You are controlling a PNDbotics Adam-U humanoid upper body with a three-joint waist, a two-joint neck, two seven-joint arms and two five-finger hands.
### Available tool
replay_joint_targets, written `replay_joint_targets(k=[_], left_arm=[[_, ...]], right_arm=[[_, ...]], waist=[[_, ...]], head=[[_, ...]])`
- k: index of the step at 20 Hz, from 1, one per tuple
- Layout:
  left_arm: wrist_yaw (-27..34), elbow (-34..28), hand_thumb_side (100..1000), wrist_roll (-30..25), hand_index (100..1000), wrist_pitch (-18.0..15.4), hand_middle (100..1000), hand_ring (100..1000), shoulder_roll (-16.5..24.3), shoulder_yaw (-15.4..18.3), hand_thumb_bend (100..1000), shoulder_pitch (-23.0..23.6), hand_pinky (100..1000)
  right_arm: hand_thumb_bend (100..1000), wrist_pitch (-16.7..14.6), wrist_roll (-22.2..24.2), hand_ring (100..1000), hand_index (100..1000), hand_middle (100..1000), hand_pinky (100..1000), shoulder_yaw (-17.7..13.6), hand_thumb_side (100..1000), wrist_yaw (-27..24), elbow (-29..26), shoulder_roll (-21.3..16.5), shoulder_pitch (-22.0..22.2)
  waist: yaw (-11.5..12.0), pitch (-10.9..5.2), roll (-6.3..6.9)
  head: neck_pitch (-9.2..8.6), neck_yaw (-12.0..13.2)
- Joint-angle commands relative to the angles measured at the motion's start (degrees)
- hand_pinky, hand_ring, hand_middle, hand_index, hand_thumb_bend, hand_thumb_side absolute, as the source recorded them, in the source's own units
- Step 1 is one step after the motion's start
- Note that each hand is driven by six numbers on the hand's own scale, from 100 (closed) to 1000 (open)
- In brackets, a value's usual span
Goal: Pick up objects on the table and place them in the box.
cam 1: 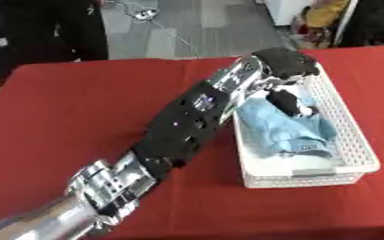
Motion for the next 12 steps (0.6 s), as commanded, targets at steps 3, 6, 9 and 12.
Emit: replay_joint_targets(k=[3,6,9,12], left_arm=[[0.19,-1.70,836,0.49,1000,0.02,1000,1000,1.11,0.83,764,-0.81,929],[1.08,-3.20,703,6.51,1000,1.12,1000,1000,1.35,1.60,408,-0.77,907],[3.50,-3.48,724,16.10,1000,3.78,1000,1000,1.56,2.60,225,-0.37,874],[5.92,-3.28,690,22.39,1000,5.83,1000,996,2.16,3.25,161,-0.17,849]], right_arm=[[100,-0.17,-0.06,856,941,831,836,-0.14,1000,0.11,-0.89,-0.92,-0.80],[100,-0.21,-0.06,856,941,831,836,-0.15,1000,0.18,-0.89,-0.99,-0.75],[100,-0.32,-0.15,855,941,831,836,-0.22,1000,0.23,-0.89,-1.04,-0.71],[100,-0.45,-0.25,855,940,830,835,-0.28,1000,0.31,-0.89,-1.12,-0.60]], waist=[[0.00,-0.51,-0.36],[0.13,-0.52,-0.39],[0.29,-0.50,-0.42],[0.51,-0.53,-0.44]], head=[[-0.06,0.13],[-0.06,0.03],[-0.06,-0.07],[-0.06,-0.31]])
